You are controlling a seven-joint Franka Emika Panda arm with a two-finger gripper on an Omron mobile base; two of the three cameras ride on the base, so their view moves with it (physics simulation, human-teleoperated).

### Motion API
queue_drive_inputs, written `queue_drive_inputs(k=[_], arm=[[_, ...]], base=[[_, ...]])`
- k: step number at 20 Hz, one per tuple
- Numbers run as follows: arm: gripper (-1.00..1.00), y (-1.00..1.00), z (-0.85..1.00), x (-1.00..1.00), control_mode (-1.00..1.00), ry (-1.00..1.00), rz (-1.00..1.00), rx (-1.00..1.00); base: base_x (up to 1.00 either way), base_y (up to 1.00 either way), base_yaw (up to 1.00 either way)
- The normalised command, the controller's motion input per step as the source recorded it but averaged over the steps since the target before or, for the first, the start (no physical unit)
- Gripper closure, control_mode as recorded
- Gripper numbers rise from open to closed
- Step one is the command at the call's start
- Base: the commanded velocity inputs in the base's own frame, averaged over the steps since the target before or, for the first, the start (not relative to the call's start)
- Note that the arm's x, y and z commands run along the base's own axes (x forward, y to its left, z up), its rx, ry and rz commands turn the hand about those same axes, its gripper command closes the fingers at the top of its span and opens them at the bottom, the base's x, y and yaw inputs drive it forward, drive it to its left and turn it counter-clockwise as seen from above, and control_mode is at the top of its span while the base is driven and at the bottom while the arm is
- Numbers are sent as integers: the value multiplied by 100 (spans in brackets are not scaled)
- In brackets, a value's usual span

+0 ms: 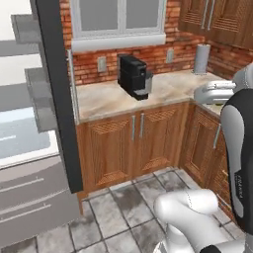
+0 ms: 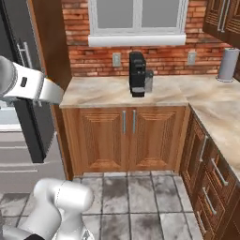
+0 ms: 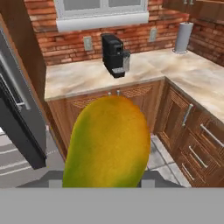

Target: Open the fridge, remove the mango, lemon wedge, and shrimp, and place them on any counter.

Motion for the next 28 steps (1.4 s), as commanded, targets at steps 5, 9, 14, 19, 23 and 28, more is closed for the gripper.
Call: queue_drive_inputs(k=[5, 9, 14, 19, 23, 28], arm=[[100, 0, 0, 0, 100, 0, 0, 0], [100, 0, 0, 0, 100, 0, 0, 0], [100, 0, 0, 0, 100, 0, 0, 0], [100, 0, 0, 0, 100, 0, 0, 0], [100, 0, 0, 0, 100, 0, 0, 0], [100, 0, 0, 0, 100, 0, 0, 0]], base=[[-1, -100, -64], [0, -100, -68], [0, -100, -68], [0, -100, -67], [-5, -99, -65], [-34, -81, -64]])
